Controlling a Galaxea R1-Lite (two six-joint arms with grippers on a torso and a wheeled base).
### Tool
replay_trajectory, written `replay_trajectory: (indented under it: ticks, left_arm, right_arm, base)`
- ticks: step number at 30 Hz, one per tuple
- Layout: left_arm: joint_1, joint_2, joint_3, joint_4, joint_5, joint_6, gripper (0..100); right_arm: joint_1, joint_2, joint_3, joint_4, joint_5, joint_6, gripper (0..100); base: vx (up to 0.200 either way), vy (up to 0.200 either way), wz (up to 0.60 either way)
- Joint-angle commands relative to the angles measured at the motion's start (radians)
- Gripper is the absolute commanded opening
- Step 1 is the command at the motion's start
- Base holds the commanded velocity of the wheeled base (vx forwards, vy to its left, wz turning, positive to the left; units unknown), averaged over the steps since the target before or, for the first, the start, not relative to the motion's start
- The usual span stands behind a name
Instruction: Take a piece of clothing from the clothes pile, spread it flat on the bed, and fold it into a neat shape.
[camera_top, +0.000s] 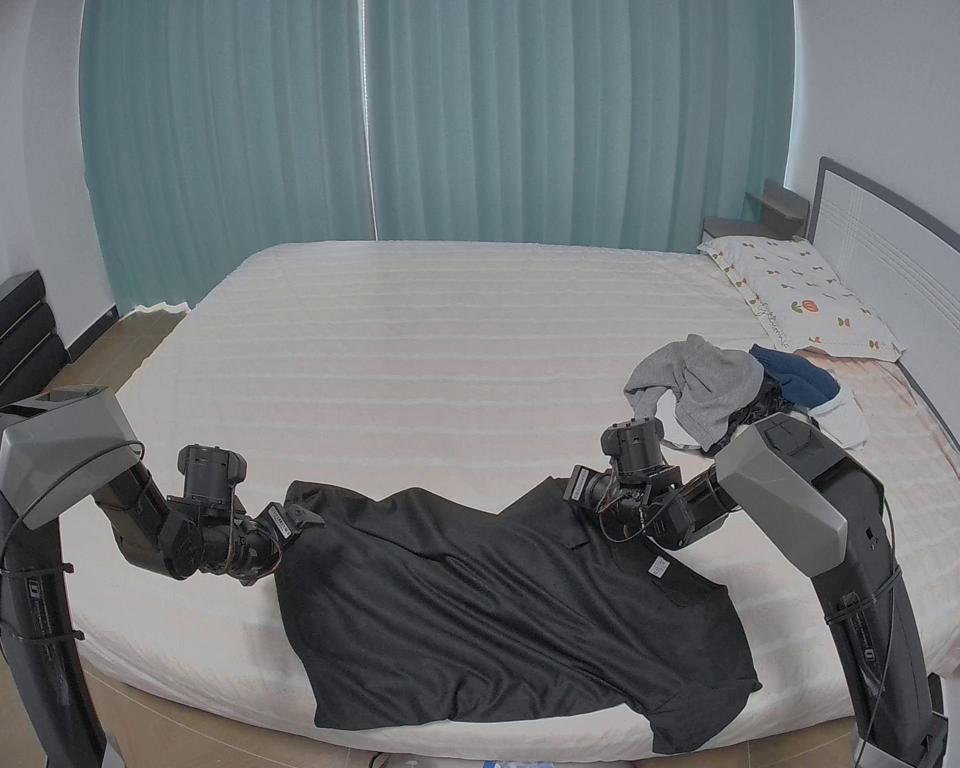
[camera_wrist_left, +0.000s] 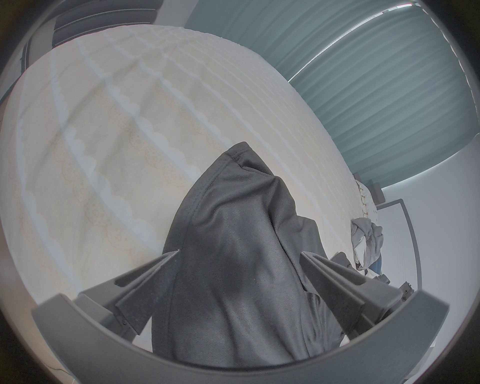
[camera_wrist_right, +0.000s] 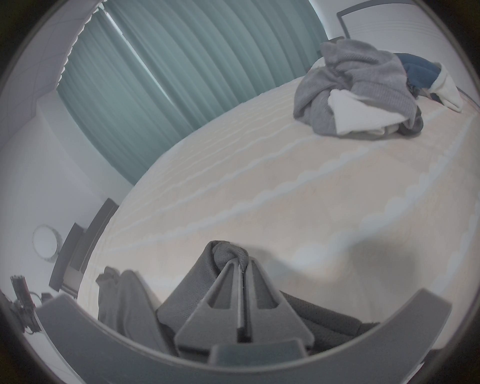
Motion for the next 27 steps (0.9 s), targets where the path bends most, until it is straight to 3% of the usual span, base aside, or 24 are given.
replay_trajectory:
  ticks: [1,8,10,14,22,27]
  left_arm:
    - [0.001,0.007,-0.014,-0.001,0.0,-0.001,100]
    - [0.009,0.053,-0.111,0.006,0.012,-0.009,100]
    - [0.009,0.077,-0.14,0.001,0.048,-0.009,100]
    - [0.006,0.114,-0.188,-0.002,0.114,-0.009,100]
    - [0.004,0.154,-0.246,-0.002,0.16,-0.016,100]
    - [0.001,0.163,-0.253,-0.01,0.18,-0.029,100]
  right_arm:
    - [-0.031,-0.007,-0.016,-0.019,-0.018,0.012,0]
    - [-0.118,-0.017,-0.059,-0.031,-0.069,0.033,0]
    - [-0.149,-0.017,-0.075,-0.045,-0.089,0.079,0]
    - [-0.18,0.017,-0.134,-0.042,-0.147,0.088,0]
    - [-0.22,0.048,-0.178,-0.046,-0.227,0.097,0]
    - [-0.223,0.049,-0.164,-0.043,-0.23,0.099,0]
  base:
    - [0.0,0.0,0.0]
    - [0.0,0.0,0.0]
    - [0.0,0.0,0.0]
    - [0.0,0.0,0.0]
    - [0.0,0.0,0.0]
    - [0.0,0.0,0.0]
